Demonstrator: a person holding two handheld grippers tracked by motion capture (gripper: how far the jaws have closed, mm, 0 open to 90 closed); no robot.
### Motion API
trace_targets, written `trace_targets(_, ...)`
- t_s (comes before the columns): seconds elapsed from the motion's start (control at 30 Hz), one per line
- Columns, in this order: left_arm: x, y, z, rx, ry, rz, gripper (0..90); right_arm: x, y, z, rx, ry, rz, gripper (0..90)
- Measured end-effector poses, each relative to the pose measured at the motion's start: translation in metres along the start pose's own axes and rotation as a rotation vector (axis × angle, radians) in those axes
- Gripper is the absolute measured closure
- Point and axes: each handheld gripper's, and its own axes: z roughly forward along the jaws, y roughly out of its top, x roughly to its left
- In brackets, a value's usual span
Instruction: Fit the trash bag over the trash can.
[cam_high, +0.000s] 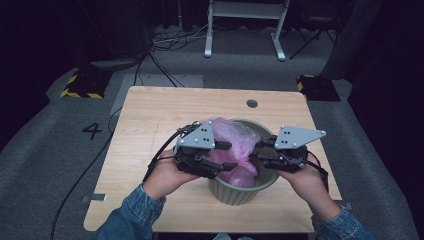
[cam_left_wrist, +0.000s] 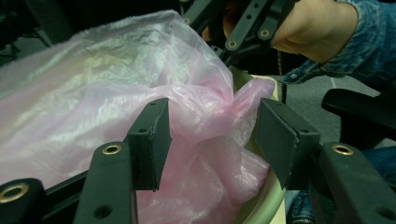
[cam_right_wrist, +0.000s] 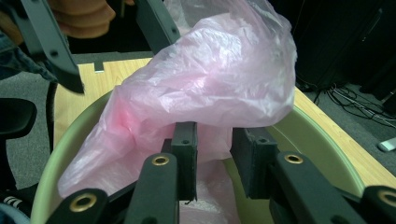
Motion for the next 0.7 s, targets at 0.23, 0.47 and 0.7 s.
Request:
trace_targets(0.23, -0.002, 0.007, -0.013, -0.049, 0.055, -0.127, 48.2, -0.004, -0.006, -0.008, -0.003, -0.033, 0.032, 70.5)
trace_targets(0.47, -0.006, 0.022, 0.027, 0.040, 0.000, -0.096, 47.3, 0.001, 0.001, -0.005, -0.014, -0.019, 0.017, 70.4)
trace_targets(0.7, 0.003, 0.006, 0.044, 0.170, 0.060, -0.091, 83.7, 0.000, 0.000, -0.011, -0.049, 0.002, 0.044, 70.4)
